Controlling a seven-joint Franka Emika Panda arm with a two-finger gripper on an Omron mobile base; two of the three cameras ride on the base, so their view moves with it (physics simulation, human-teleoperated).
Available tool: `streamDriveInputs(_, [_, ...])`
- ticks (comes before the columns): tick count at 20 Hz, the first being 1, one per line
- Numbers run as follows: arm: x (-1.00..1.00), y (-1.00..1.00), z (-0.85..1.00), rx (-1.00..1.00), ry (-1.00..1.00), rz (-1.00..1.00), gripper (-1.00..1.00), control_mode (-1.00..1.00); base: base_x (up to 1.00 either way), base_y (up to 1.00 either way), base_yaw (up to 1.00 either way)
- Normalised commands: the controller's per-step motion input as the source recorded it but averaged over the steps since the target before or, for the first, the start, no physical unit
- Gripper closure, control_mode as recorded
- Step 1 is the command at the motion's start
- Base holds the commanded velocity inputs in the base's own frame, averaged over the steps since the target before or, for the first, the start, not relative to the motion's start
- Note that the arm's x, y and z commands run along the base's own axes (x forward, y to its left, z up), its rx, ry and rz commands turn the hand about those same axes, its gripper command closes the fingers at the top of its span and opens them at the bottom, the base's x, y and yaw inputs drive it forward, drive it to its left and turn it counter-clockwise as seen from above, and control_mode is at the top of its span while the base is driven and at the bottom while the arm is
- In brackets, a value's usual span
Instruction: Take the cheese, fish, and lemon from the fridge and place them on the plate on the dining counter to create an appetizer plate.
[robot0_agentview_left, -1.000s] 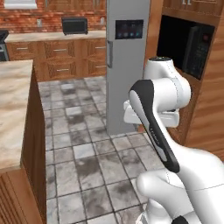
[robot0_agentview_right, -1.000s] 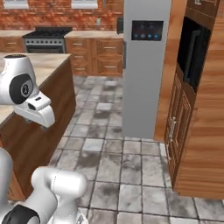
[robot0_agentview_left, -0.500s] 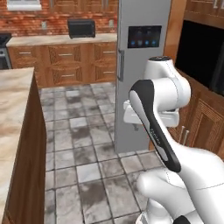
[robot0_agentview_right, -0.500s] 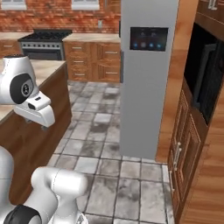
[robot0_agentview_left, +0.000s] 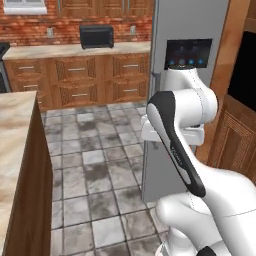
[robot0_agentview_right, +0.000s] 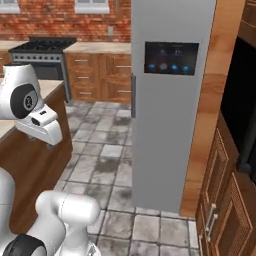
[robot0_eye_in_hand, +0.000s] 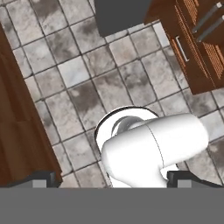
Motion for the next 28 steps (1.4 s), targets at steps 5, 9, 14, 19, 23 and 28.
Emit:
streamDriveInputs(5, [0.00,0.00,0.00,0.00,0.00,0.00,-1.00,1.00,1.00,0.31,-0.03])
streamDriveInputs(9, [0.00,0.00,0.00,0.00,0.00,0.00,-1.00,1.00,1.00,0.46,-0.11])
streamDriveInputs(14, [0.00,0.00,0.00,0.00,0.00,0.00,-1.00,1.00,1.00,0.60,-0.20])
streamDriveInputs(19, [0.00,0.00,0.00,0.00,0.00,0.00,-1.00,1.00,1.00,0.61,-0.30])
streamDriveInputs(23, [0.00,0.00,0.00,0.00,0.00,0.00,-1.00,1.00,1.00,0.52,-0.46])
streamDriveInputs(28, [0.00,0.00,0.00,0.00,0.00,0.00,-1.00,1.00,0.92,0.58,-0.54])
